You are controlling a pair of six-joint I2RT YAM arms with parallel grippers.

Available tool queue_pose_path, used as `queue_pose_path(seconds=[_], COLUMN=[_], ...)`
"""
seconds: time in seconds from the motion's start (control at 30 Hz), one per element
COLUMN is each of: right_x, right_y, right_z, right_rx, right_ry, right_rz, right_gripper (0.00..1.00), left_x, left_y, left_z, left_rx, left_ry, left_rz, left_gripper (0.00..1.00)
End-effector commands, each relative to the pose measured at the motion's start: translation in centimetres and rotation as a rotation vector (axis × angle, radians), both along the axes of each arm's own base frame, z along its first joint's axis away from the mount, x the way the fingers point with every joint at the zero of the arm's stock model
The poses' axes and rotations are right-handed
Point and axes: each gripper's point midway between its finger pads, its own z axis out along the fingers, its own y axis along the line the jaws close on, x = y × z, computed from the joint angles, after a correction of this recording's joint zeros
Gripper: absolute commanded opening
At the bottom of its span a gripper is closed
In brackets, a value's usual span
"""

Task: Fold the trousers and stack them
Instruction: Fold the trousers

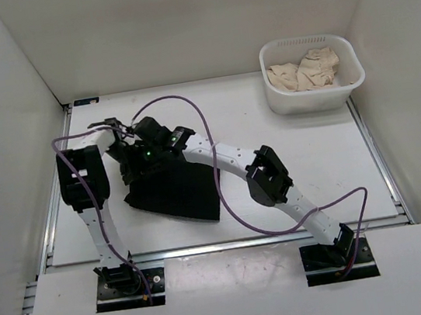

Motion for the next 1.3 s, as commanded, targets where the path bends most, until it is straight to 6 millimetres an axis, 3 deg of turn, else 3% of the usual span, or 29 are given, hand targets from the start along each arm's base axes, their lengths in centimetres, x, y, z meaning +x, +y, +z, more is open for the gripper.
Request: queue_pose_path(seconds=[0.0, 0.07, 0.13, 0.2, 0.23, 0.27, 0.3, 0.4, 0.43, 0.5, 0.53, 0.57, 0.6, 0.67, 0.73, 0.77, 0.8, 0.83, 0.87, 0.93, 1.0, 1.03, 1.07, 1.17, 1.27], right_x=[-0.3, -0.2, -0.1, 1.0, 1.0, 2.2, 1.9, 2.6, 2.1, 2.0, 1.7, 1.0, 0.5, 1.4, 3.1, 4.1, 5.0, 7.1, 8.2, 10.5, 11.3, 12.3, 12.2, 12.7, 12.6], right_y=[-0.6, -1.5, -3.7, -6.1, -7.8, -9.4, -11.4, -15.5, -17.1, -19.0, -19.5, -20.6, -19.6, -19.6, -19.4, -19.3, -19.5, -20.1, -20.7, -22.0, -22.7, -23.0, -22.9, -23.2, -23.4], right_z=[3.0, 5.5, 7.3, 8.0, 10.4, 10.6, 10.4, 10.0, 7.1, 6.1, 5.1, 2.4, 2.5, 1.3, 0.0, -0.2, -1.6, -1.4, -3.3, -4.0, -5.8, -5.4, -6.2, -5.9, -5.5], right_rx=[0.029, 0.041, 0.002, -0.024, -0.005, -0.012, -0.026, -0.053, -0.111, -0.1, -0.095, -0.123, -0.059, -0.034, -0.028, -0.022, -0.044, -0.037, -0.071, -0.08, -0.106, -0.098, -0.112, -0.132, -0.119], right_ry=[-0.127, -0.178, -0.225, -0.231, -0.242, -0.235, -0.206, -0.158, -0.097, -0.048, -0.005, 0.052, 0.073, 0.119, 0.136, 0.122, 0.132, 0.112, 0.129, 0.155, 0.179, 0.179, 0.184, 0.183, 0.192], right_rz=[0.079, 0.07, 0.019, -0.063, -0.109, -0.168, -0.214, -0.305, -0.334, -0.368, -0.384, -0.389, -0.348, -0.342, -0.334, -0.339, -0.348, -0.382, -0.395, -0.42, -0.409, -0.409, -0.381, -0.357, -0.33], right_gripper=[0.82, 0.86, 0.87, 0.89, 0.89, 0.89, 0.91, 0.91, 0.87, 0.76, 0.63, 0.57, 0.51, 0.35, 0.2, 0.18, 0.14, 0.12, 0.11, 0.09, 0.09, 0.09, 0.09, 0.09, 0.12], left_x=[4.2, 5.6, 6.6, 7.1, 7.3, 7.3, 7.4, 7.8, 7.8, 7.4, 7.1, 6.3, 5.9, 5.0, 4.6, 4.8, 4.7, 5.3, 5.5, 5.3, 5.1, 5.0, 5.0, 4.9, 5.4], left_y=[9.1, 11.3, 13.1, 13.4, 13.4, 13.5, 13.5, 11.3, 9.3, 6.1, 4.6, 2.1, 1.1, -0.7, -1.1, -1.1, -0.7, -0.3, 0.2, 2.0, 2.2, 2.2, 2.2, 2.2, 2.2], left_z=[0.2, 1.5, 3.8, 5.5, 6.4, 7.0, 8.1, 9.7, 10.7, 11.0, 11.2, 10.6, 10.2, 7.9, 5.7, 5.0, 4.3, 3.7, 2.7, 1.4, 0.6, 0.1, 0.1, -0.3, 0.7], left_rx=[0.256, 0.315, 0.367, 0.383, 0.384, 0.386, 0.388, 0.351, 0.321, 0.234, 0.199, 0.148, 0.132, 0.116, 0.094, 0.094, 0.115, 0.142, 0.173, 0.277, 0.287, 0.287, 0.287, 0.287, 0.287], left_ry=[-0.173, -0.219, -0.277, -0.322, -0.341, -0.354, -0.378, -0.429, -0.456, -0.469, -0.473, -0.454, -0.444, -0.378, -0.318, -0.308, -0.29, -0.301, -0.288, -0.264, -0.243, -0.227, -0.227, -0.218, -0.249], left_rz=[0.09, 0.128, 0.161, 0.17, 0.173, 0.175, 0.179, 0.142, 0.104, 0.049, 0.02, -0.032, -0.056, -0.104, -0.11, -0.11, -0.11, -0.108, -0.108, -0.107, -0.11, -0.112, -0.112, -0.113, -0.109], left_gripper=[0.57, 0.59, 0.69, 0.72, 0.74, 0.74, 0.74, 0.74, 0.74, 0.74, 0.74, 0.73, 0.73, 0.67, 0.64, 0.63, 0.63, 0.63, 0.61, 0.58, 0.58, 0.58, 0.58, 0.58, 0.63])
